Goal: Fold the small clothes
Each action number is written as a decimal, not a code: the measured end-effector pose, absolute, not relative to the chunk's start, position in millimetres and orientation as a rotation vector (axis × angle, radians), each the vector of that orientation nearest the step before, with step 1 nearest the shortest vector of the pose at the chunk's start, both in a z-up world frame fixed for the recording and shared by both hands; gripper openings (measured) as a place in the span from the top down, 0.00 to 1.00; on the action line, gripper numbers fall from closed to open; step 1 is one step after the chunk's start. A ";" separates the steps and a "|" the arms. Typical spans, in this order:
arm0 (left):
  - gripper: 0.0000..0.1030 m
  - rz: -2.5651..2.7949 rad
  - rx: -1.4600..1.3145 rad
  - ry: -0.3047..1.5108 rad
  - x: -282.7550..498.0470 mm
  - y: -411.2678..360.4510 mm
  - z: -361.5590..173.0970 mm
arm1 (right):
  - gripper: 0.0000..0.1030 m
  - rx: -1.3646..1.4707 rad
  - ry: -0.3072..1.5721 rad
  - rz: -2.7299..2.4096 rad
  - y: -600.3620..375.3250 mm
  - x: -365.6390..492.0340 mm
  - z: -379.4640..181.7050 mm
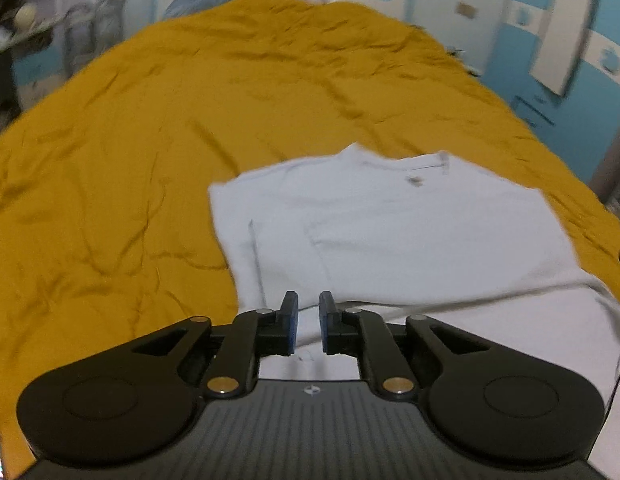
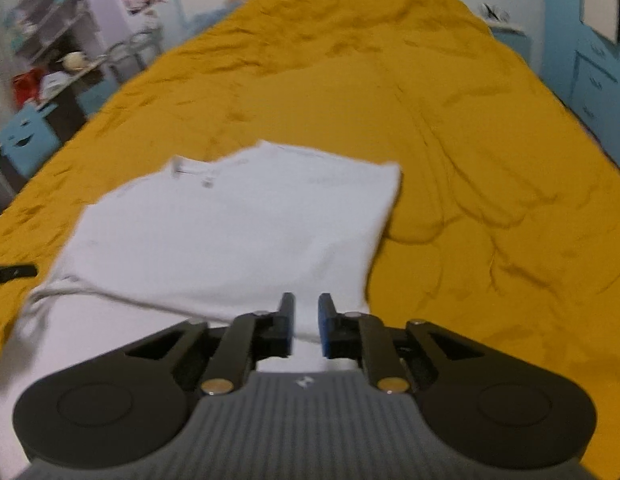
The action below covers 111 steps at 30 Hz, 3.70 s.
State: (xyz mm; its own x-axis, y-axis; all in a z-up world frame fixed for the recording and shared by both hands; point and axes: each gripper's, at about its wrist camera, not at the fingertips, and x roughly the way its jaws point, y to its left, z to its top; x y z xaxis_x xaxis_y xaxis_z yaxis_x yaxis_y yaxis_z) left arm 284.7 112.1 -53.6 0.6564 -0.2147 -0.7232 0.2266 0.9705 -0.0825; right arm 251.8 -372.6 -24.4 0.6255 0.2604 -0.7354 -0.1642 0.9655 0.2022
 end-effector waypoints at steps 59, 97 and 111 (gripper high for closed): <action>0.93 -0.448 0.893 0.638 -14.6 55.6 -104.0 | 0.62 -1.135 0.778 0.569 -292.5 -67.0 -104.1; 0.94 -0.243 0.584 0.383 109.3 49.3 35.6 | 1.00 -1.018 0.341 0.191 -292.8 42.2 55.4; 0.94 -0.161 0.618 0.378 280.6 26.2 46.4 | 1.00 -0.892 0.326 0.095 -289.5 253.3 95.6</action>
